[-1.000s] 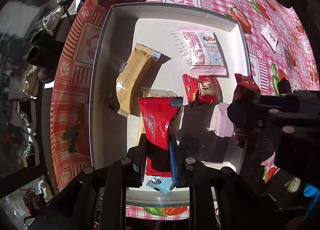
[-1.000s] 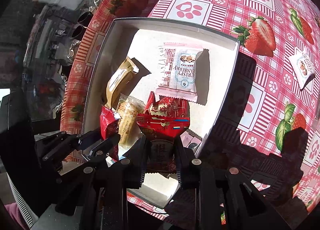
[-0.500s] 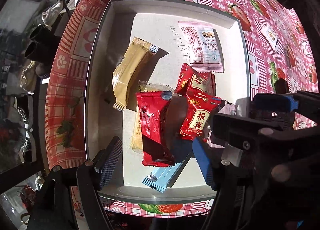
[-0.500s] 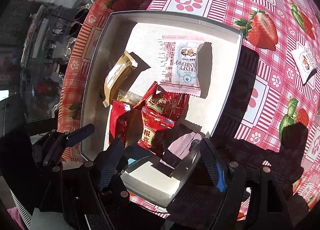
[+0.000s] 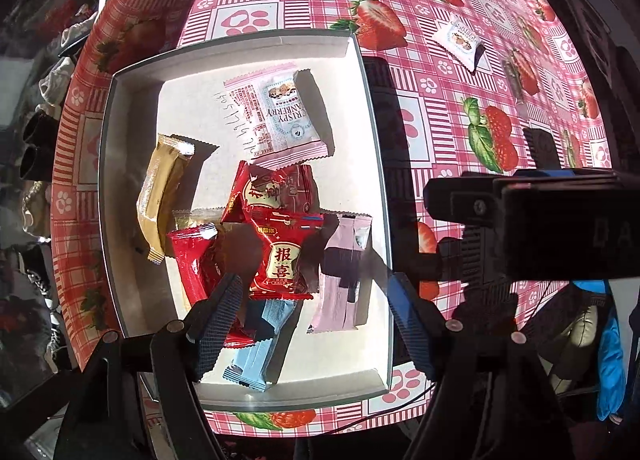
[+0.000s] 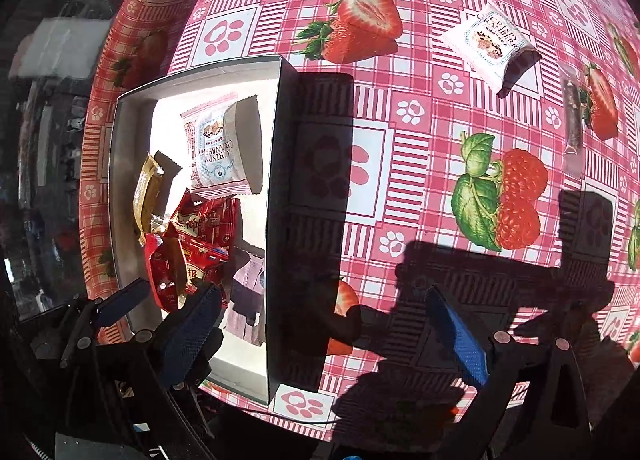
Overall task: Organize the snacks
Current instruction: 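Grasp the white Crispy Cranberry packet with the left tool while the right tool grasps the clear stick packet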
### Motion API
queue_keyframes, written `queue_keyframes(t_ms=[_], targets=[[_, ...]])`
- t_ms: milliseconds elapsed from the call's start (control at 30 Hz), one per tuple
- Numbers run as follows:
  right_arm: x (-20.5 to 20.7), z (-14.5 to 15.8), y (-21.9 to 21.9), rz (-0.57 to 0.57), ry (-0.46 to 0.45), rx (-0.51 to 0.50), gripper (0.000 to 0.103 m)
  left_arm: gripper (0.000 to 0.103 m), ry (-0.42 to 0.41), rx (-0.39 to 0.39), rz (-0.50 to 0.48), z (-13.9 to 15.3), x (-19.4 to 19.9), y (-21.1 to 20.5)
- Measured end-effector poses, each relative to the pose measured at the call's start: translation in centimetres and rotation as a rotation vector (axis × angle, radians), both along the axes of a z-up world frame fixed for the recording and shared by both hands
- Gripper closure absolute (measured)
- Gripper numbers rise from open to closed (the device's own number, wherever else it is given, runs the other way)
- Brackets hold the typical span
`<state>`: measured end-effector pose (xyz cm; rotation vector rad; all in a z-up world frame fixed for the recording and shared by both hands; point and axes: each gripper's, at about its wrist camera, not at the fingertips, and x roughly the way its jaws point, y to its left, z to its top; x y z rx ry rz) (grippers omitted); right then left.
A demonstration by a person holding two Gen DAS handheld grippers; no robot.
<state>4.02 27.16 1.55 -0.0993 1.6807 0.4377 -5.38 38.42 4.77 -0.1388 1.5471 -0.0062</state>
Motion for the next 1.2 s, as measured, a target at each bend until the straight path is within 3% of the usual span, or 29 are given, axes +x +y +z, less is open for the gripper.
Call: queue_keyframes(t_ms=[433, 833, 1200], targets=[[1.7, -0.1, -11.7, -0.233, 0.020, -0.047, 0.001, 0.024, -0.008, -0.024, -0.129, 1.0, 2.9, -6.7], [4.3, -0.6, -19.7, -0.343, 0.015, -0.088, 0.001, 0.024, -0.039, -0.045, -0.130, 2.5, 8.0, -10.3], [8.2, -1.6, -22.3, -0.370, -0.022, -0.081, 0.001, 0.024, -0.047, -0.014, -0.118, 1.4, 13.5, -11.5]])
